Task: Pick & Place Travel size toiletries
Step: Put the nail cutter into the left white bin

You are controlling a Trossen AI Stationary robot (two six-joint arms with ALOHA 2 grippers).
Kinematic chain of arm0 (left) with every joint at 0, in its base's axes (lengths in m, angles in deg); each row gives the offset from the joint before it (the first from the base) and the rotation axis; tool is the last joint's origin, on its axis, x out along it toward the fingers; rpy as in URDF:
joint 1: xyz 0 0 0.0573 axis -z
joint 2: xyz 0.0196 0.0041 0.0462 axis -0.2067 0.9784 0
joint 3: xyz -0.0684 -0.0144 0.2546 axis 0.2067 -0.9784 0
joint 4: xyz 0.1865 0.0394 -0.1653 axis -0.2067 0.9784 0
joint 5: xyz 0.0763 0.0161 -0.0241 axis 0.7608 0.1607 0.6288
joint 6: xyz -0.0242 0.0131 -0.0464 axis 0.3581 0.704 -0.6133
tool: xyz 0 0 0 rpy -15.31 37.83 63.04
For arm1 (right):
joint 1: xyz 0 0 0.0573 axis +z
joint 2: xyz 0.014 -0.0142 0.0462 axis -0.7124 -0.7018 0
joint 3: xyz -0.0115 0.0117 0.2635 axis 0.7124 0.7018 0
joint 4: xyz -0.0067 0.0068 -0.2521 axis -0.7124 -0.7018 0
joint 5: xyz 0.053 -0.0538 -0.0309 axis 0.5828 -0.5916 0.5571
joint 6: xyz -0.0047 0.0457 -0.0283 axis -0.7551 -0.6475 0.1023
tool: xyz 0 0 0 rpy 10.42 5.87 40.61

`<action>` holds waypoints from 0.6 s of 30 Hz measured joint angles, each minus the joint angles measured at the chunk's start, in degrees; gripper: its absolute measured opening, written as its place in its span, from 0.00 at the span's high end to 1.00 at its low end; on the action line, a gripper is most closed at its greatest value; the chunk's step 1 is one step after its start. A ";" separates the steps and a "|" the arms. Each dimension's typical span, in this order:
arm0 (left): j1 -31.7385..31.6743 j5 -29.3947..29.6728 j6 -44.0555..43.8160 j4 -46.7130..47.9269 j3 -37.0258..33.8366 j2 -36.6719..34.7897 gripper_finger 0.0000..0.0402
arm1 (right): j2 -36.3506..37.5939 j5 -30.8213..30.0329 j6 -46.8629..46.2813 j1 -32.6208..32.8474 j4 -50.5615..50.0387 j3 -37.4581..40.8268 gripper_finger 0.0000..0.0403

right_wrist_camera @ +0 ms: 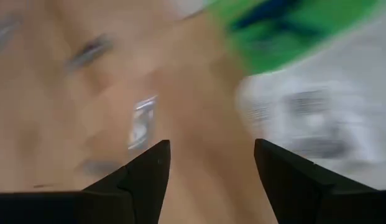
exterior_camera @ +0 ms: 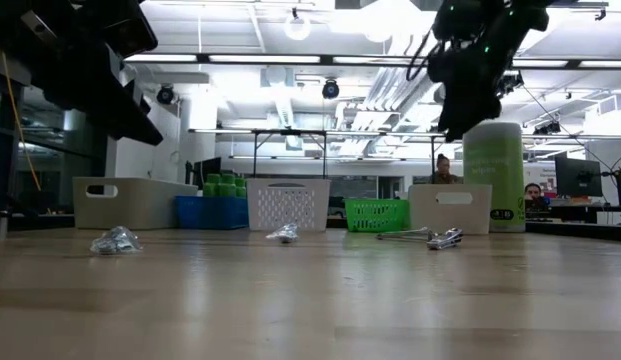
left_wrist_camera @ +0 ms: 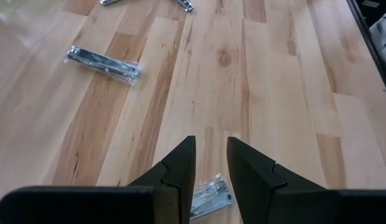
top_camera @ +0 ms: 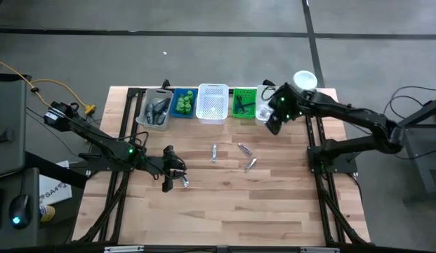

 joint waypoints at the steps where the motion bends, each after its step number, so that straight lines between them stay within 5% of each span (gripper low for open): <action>1: 0.01 0.00 -0.02 0.19 0.00 0.02 0.77 | 0.06 2.97 0.26 1.54 -0.54 0.00 0.44; 5: 0.01 0.02 -0.02 0.05 0.02 0.02 0.77 | -0.04 5.89 3.11 10.67 -2.65 0.12 0.44; 13: 0.01 0.04 0.02 0.07 0.04 0.02 0.77 | -1.56 -5.45 11.94 30.00 -0.17 4.88 0.44; 18: 0.01 -0.69 -1.18 0.09 0.04 0.02 0.77 | -5.54 -11.37 11.34 36.63 5.15 5.72 0.44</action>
